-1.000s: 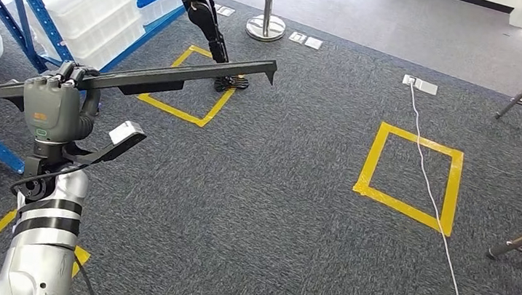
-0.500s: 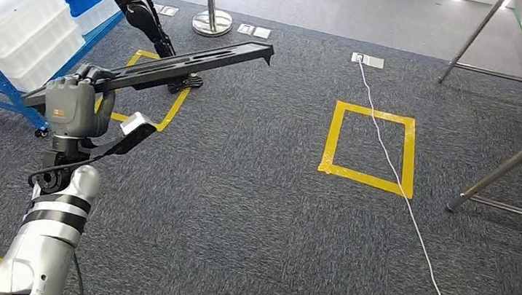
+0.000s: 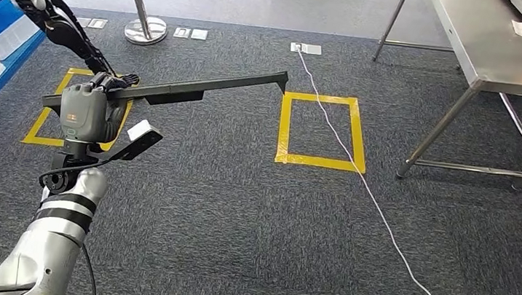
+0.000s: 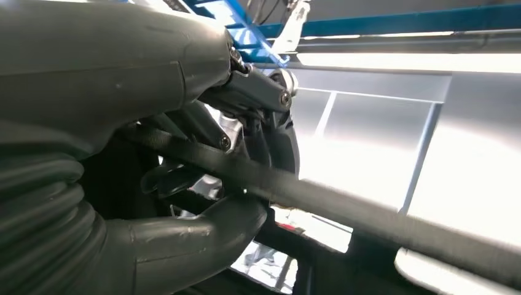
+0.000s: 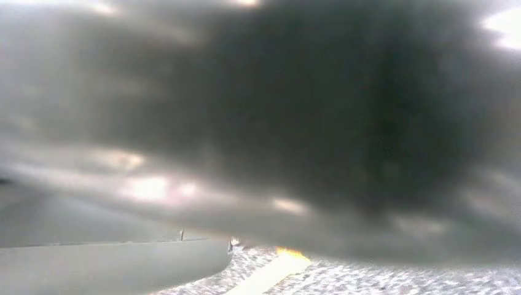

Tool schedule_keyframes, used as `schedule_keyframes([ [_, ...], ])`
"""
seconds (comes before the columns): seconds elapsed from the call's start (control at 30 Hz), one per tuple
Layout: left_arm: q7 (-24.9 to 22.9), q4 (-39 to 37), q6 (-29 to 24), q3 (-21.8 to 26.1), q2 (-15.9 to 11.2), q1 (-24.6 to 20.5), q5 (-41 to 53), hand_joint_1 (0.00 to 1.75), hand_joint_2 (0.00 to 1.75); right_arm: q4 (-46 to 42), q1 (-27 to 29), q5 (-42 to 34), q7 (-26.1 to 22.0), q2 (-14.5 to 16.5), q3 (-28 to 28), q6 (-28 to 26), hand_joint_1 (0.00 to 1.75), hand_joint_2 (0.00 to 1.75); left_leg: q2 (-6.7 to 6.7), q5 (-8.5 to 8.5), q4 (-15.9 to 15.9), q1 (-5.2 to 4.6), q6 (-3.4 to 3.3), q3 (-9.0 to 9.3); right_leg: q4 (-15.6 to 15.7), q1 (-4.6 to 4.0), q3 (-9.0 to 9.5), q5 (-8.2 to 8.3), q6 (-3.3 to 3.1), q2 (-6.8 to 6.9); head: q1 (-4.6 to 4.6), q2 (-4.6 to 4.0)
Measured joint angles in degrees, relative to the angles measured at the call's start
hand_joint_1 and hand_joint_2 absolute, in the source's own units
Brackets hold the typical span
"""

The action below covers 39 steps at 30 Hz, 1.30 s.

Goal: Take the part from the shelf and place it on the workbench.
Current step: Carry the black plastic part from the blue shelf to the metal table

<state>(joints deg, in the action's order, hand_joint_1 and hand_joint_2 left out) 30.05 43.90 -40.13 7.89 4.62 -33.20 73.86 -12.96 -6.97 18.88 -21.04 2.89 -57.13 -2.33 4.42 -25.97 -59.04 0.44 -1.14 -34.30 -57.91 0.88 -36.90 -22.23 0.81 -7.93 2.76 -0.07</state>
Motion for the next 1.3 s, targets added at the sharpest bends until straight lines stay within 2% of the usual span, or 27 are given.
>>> schedule_keyframes([
  [0.03,0.40,0.02,0.00,0.19,0.32,-0.11,-0.04,1.75,1.75,0.00,0.14,0.01,-0.01,-0.01,0.00,-0.01,0.00,0.00,-0.61,0.13,0.30,-0.08,-0.13,0.11,0.12,0.21,-0.18,0.12,0.37,-0.42,0.04,0.00],
  [0.07,0.92,0.07,0.00,0.39,0.71,-0.16,-0.09,1.75,1.75,0.00,0.30,0.01,-0.02,-0.02,0.00,-0.02,0.00,0.00,-1.21,0.38,0.75,-0.08,-0.32,0.33,-0.12,0.24,-0.51,0.06,0.64,0.13,0.03,0.00],
  [0.1,1.67,0.19,0.01,0.68,1.04,-0.19,-0.35,1.75,1.75,0.00,0.38,0.03,-0.03,0.00,0.00,-0.03,0.00,0.00,-1.81,0.69,1.25,-0.01,-0.56,0.60,-1.07,0.15,-1.11,-0.40,0.76,1.53,-0.05,0.00],
  [0.17,3.70,0.64,0.00,1.55,1.64,-0.19,-1.27,1.75,1.75,0.00,0.21,0.10,-0.04,0.06,0.02,-0.03,0.00,0.00,-3.15,1.09,1.93,-0.02,-0.88,0.94,-6.18,-0.02,-3.77,-2.80,0.61,5.32,-0.26,0.00],
  [0.2,4.81,0.86,0.00,2.14,1.96,-0.18,-1.73,1.75,1.75,0.00,0.06,0.14,-0.05,0.09,0.03,-0.03,0.00,0.00,-3.90,1.11,1.98,-0.11,-1.00,0.93,-9.96,0.01,-5.61,-4.37,0.58,6.50,-0.34,0.00],
  [0.27,6.66,1.11,0.00,3.45,2.60,-0.08,-1.72,1.75,1.75,0.00,-0.09,0.21,-0.05,0.10,0.06,-0.03,0.00,0.00,-5.47,1.03,1.96,-0.23,-1.00,0.87,-15.28,0.14,-8.21,-6.09,0.95,7.30,-0.36,0.00],
  [0.3,7.53,1.30,0.00,4.03,2.89,0.01,-1.49,1.75,1.75,0.00,-0.09,0.23,-0.05,0.10,0.07,-0.03,0.00,0.00,-6.21,0.97,1.95,-0.23,-0.95,0.86,-14.97,0.19,-7.99,-5.77,1.40,7.54,-0.40,0.00],
  [0.33,8.34,1.62,0.00,4.52,3.14,0.10,-1.33,1.75,1.75,0.00,-0.09,0.25,-0.05,0.08,0.07,-0.04,0.00,0.00,-6.89,0.90,1.92,-0.23,-0.84,0.87,-12.35,0.22,-6.53,-4.75,1.92,7.93,-0.42,0.00],
  [0.4,9.49,2.53,0.00,5.17,3.54,0.20,-1.32,1.75,1.75,-0.01,-0.19,0.25,-0.05,0.03,0.07,-0.07,0.00,0.00,-8.12,0.60,1.75,-0.46,-0.42,0.89,-4.27,0.07,-1.86,-2.29,2.59,10.25,-0.55,0.00],
  [0.47,9.83,3.37,0.00,5.52,3.72,0.20,-1.39,1.75,1.75,-0.01,-0.36,0.25,-0.07,0.03,0.09,-0.09,0.00,0.00,-9.29,0.18,1.53,-0.91,0.14,0.99,0.23,-0.22,0.74,-1.01,2.15,11.83,-0.55,0.00],
  [0.53,9.92,3.86,0.00,5.74,3.93,0.21,-1.44,1.75,1.75,0.00,-0.36,0.24,-0.08,0.04,0.11,-0.15,0.00,0.00,-10.59,-0.16,1.49,-1.03,0.63,1.27,0.62,-0.35,0.83,-0.77,1.29,10.81,-0.44,0.00],
  [0.57,9.94,4.06,0.00,5.81,4.06,0.22,-1.42,1.75,1.75,0.00,-0.30,0.23,-0.08,0.05,0.11,-0.18,0.00,0.00,-10.56,-0.49,1.28,-0.86,0.94,1.33,0.64,-0.19,0.85,-0.73,0.94,10.03,-0.39,0.00],
  [0.63,9.95,4.53,0.00,5.98,4.24,0.27,-1.07,1.75,1.75,0.00,-0.30,0.17,-0.09,0.08,0.13,-0.21,0.00,0.00,-8.44,-2.42,-1.38,-0.44,1.49,0.36,0.75,0.19,0.98,-0.61,0.32,8.68,-0.25,0.00],
  [0.7,9.95,5.00,0.00,6.12,4.26,0.56,-0.61,1.75,1.75,0.00,-0.45,0.06,-0.11,0.07,0.13,-0.15,0.00,0.00,-5.49,-5.95,-8.23,-0.21,1.81,-2.79,0.75,0.31,1.05,-0.58,-0.17,7.46,-0.07,0.00],
  [0.73,9.91,5.13,0.00,6.10,4.26,0.84,-0.65,1.75,1.75,0.00,-0.51,-0.04,-0.13,0.04,0.13,-0.07,0.00,0.00,-4.82,-7.41,-11.95,-0.18,1.87,-4.67,0.74,0.27,1.06,-0.56,-0.33,6.73,-0.06,0.00],
  [0.77,9.73,5.15,0.01,5.96,4.25,1.15,-0.84,1.75,1.75,0.00,-0.51,-0.17,-0.14,0.02,0.13,0.05,0.00,0.00,-4.53,-7.97,-14.38,-0.16,1.88,-6.05,0.72,0.24,1.07,-0.56,-0.40,5.93,-0.06,0.00],
  [0.8,9.43,5.14,0.02,5.71,4.24,1.40,-1.10,1.75,1.75,0.00,-0.48,-0.35,-0.14,0.00,0.11,0.20,0.00,0.00,-4.38,-7.42,-14.82,-0.13,1.84,-6.53,0.69,0.21,1.09,-0.56,-0.40,5.05,-0.05,0.00],
  [0.83,9.01,5.10,0.02,5.35,4.22,1.54,-1.38,1.75,1.75,0.00,-0.44,-0.54,-0.15,-0.01,0.10,0.37,0.00,0.00,-4.19,-5.85,-13.15,-0.06,1.73,-5.98,0.65,0.21,1.12,-0.56,-0.39,4.19,-0.05,0.00],
  [0.87,8.61,5.08,0.02,4.96,4.16,1.54,-1.57,1.75,1.75,0.00,-0.41,-0.68,-0.15,-0.01,0.09,0.50,0.00,0.00,-3.63,-3.69,-9.84,0.06,1.61,-4.56,0.59,0.22,1.16,-0.56,-0.37,3.37,-0.04,0.00],
  [0.93,7.90,4.96,0.01,4.20,3.89,1.30,-2.00,1.75,1.75,0.00,-0.45,-0.86,-0.16,-0.01,0.07,0.70,0.00,0.00,-1.23,-0.51,-2.90,0.44,1.44,-1.43,0.42,0.12,1.01,-0.50,-0.21,1.96,-0.10,0.00],
  [1.0,7.25,4.70,0.02,3.38,3.68,1.13,-2.14,1.75,1.75,0.00,-0.42,-0.91,-0.16,-0.03,0.07,0.83,0.00,0.00,0.04,0.14,-0.02,0.43,1.33,-0.17,0.43,0.13,0.52,-0.23,0.34,0.79,-0.13,0.00],
  [1.07,6.78,4.47,0.03,2.52,3.66,0.99,-2.25,1.75,1.75,0.00,-0.14,-0.91,-0.15,-0.08,0.05,0.97,0.00,0.00,-1.11,0.36,0.42,0.22,0.87,-0.03,0.52,0.33,-0.08,0.02,1.08,-0.12,-0.10,0.00],
  [1.1,6.66,4.38,0.03,2.13,3.65,0.89,-2.45,1.75,1.75,0.01,0.02,-0.92,-0.14,-0.08,0.04,1.05,0.00,0.00,-1.71,0.57,0.68,0.21,0.49,0.09,0.12,0.30,-0.53,-0.19,1.30,0.52,-0.16,0.00],
  [1.13,6.61,4.33,0.03,1.80,3.63,0.79,-2.79,1.75,1.75,0.01,0.07,-0.92,-0.14,-0.06,0.03,1.13,0.00,0.00,-2.38,0.79,0.96,0.22,0.05,0.16,-1.37,0.14,-1.44,-0.96,1.30,2.00,-0.31,0.00],
  [1.2,6.57,4.22,0.02,1.36,3.54,0.66,-3.57,1.75,1.75,0.02,-0.03,-0.93,-0.14,0.01,0.02,1.25,0.00,0.00,-3.81,0.98,1.26,0.01,-0.54,0.22,-7.92,-0.12,-4.73,-3.87,0.93,5.69,-0.64,0.00],
  [1.27,6.57,4.01,0.01,1.22,3.40,0.64,-4.02,1.75,1.75,0.02,-0.12,-0.93,-0.14,0.02,0.02,1.30,0.00,0.00,-5.40,0.94,1.26,-0.21,-0.76,0.15,-15.43,-0.07,-8.30,-6.48,0.87,7.12,-0.80,0.00],
  [1.3,6.61,3.89,0.02,1.16,3.37,0.67,-4.14,1.75,1.75,0.02,-0.10,-0.93,-0.14,0.02,0.02,1.32,0.00,0.00,-6.15,0.91,1.26,-0.25,-0.79,0.13,-16.69,-0.01,-8.83,-6.71,1.16,7.33,-0.82,0.00],
])
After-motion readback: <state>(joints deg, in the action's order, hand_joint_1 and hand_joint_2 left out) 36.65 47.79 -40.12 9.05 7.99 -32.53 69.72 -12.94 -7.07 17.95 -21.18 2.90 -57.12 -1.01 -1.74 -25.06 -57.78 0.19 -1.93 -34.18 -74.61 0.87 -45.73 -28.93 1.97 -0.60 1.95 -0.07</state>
